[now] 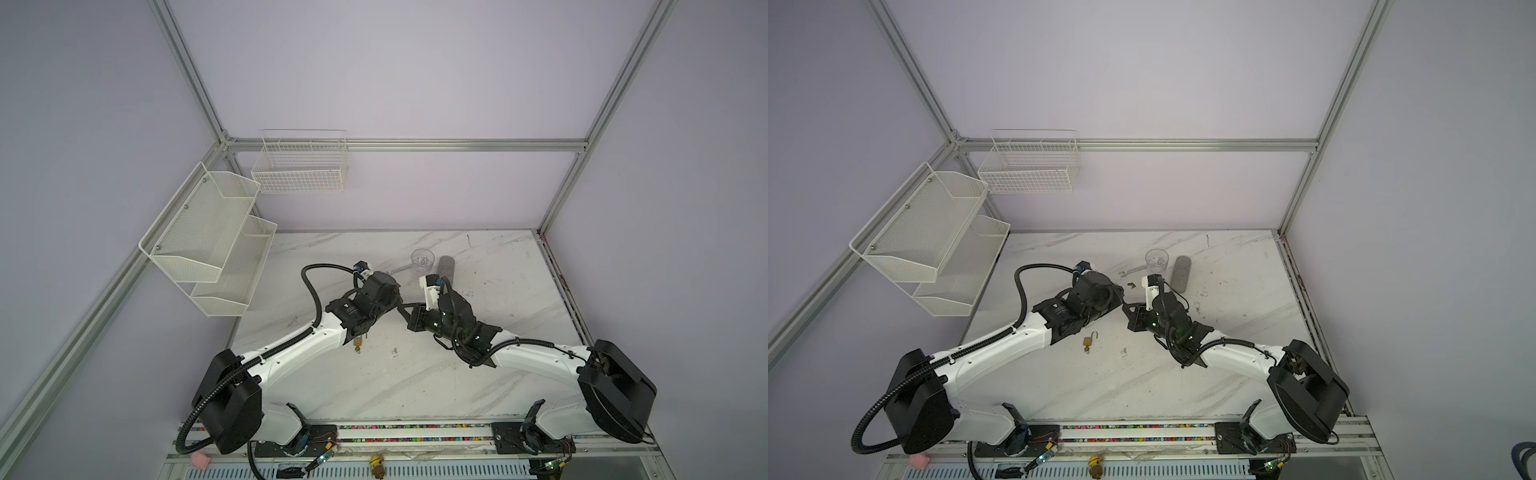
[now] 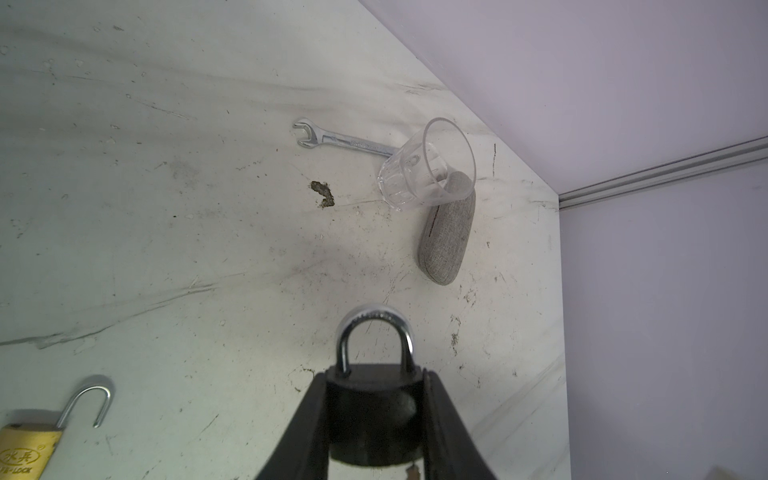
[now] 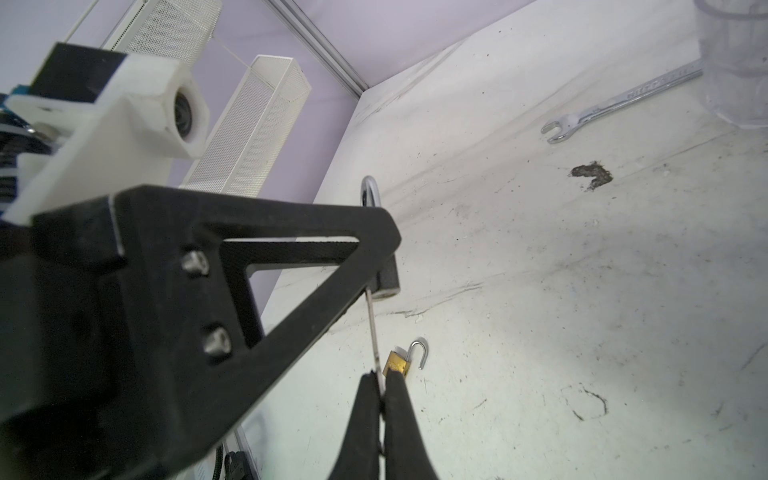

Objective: Unlock with the key

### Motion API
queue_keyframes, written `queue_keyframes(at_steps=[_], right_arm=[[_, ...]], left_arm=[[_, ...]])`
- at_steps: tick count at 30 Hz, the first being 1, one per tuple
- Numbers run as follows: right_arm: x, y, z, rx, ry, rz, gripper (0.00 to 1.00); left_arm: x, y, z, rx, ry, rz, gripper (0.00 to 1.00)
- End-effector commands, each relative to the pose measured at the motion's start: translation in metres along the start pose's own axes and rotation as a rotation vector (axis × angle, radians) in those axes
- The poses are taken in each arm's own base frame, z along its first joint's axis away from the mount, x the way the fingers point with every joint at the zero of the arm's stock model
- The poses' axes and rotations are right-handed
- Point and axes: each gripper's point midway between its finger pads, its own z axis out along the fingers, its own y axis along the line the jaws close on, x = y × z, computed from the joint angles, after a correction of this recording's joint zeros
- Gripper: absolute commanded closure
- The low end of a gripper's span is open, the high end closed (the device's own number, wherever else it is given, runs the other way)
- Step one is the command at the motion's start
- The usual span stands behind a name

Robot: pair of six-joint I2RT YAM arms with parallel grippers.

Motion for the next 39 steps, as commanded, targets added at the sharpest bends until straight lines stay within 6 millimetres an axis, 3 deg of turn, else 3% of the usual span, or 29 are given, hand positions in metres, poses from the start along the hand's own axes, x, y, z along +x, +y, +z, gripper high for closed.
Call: queue_keyframes(at_steps=[1,14,39], right_arm=[[-0.002,0.006,-0.007,-0.020,-0.006,-0.029,1.00],[0.007,0.004,-0.004,-0.017,0.021,-0.052,1.00],[-0.014,0.013,0.001,0.003,-0.027,-0.071,1.00]], left_arm=[[-0.025,-0.030,-0.020,0.089,-0.070,-0.031,1.00],[-0.029,-0.032,-0.026,0.106,-0.085,-0.043,1.00],[-0.024,-0.031,-0.026,0.119,-0.067,-0.043,1.00]])
